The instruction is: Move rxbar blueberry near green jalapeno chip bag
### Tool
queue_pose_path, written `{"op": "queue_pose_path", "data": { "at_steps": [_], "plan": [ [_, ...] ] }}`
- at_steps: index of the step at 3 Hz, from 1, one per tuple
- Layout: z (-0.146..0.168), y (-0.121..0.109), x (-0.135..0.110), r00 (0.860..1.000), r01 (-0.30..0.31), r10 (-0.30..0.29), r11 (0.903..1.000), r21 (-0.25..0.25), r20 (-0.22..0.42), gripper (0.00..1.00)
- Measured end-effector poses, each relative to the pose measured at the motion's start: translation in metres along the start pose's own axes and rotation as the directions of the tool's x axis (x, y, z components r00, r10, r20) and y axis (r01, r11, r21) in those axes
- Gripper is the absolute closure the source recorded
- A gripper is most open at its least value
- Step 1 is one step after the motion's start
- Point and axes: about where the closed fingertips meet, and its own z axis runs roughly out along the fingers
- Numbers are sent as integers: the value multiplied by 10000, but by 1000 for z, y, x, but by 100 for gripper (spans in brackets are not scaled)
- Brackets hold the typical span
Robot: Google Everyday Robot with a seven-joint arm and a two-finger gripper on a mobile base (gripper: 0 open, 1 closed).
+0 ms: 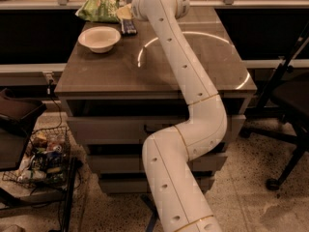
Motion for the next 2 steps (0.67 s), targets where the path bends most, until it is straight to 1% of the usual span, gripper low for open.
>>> {"op": "queue_pose_path", "data": {
  "at_steps": [1, 2],
  "plan": [
    [1, 1, 1, 10000, -1, 1, 10000, -11, -19, 0],
    [1, 1, 1, 10000, -1, 1, 10000, -12, -20, 0]
  ]
}}
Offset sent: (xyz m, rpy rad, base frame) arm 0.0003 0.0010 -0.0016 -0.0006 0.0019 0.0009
